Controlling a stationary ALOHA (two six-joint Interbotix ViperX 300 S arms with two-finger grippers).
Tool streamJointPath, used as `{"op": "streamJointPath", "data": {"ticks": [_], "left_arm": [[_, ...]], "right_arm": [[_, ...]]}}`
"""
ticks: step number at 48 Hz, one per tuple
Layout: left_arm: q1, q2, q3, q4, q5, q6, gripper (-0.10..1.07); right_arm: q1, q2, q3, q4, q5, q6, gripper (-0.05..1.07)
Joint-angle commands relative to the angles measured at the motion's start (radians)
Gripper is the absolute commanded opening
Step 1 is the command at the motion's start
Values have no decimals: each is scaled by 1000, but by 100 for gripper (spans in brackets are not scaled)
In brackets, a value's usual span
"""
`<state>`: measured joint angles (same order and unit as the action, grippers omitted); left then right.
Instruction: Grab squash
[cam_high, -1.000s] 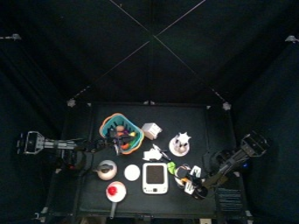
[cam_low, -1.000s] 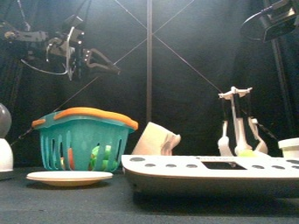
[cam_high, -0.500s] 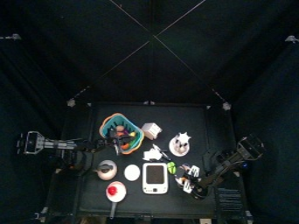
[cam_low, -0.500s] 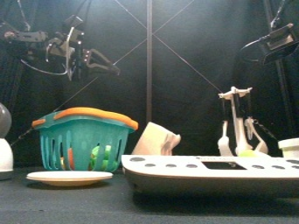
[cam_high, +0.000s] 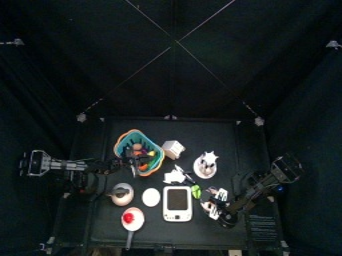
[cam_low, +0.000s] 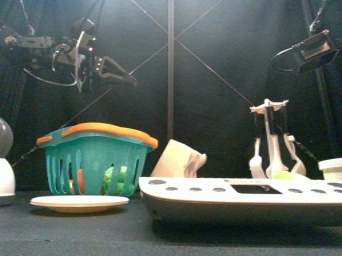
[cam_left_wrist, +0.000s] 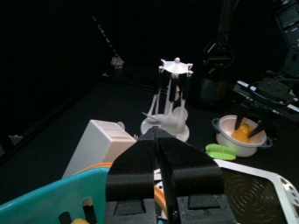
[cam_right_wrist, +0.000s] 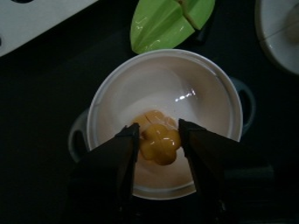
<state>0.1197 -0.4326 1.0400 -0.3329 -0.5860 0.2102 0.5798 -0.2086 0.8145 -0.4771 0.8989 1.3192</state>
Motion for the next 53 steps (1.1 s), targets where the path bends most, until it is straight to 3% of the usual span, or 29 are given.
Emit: {"op": "streamJointPath", "data": {"ticks": [1, 22, 26, 35, 43, 53], "left_arm": [[2, -2, -12, -2, -3, 0, 35], [2, -2, -8, -2, -3, 0, 35], [2, -2, -9, -2, -3, 0, 35], [2, -3, -8, -2, -3, 0, 35], [3, -3, -8, -2, -3, 0, 35], [3, -2, -8, -2, -3, 0, 35]], "right_arm": [[-5, -48, -44, -35, 29, -17, 56], [-14, -58, -77, -41, 60, -46, 57], [-9, -63, -67, -25, 60, -38, 65], [-2, -64, -14, -5, -3, -37, 95], [-6, -55, -5, -6, -97, -44, 95], [-14, -5, 14, -11, -107, -48, 95]]}}
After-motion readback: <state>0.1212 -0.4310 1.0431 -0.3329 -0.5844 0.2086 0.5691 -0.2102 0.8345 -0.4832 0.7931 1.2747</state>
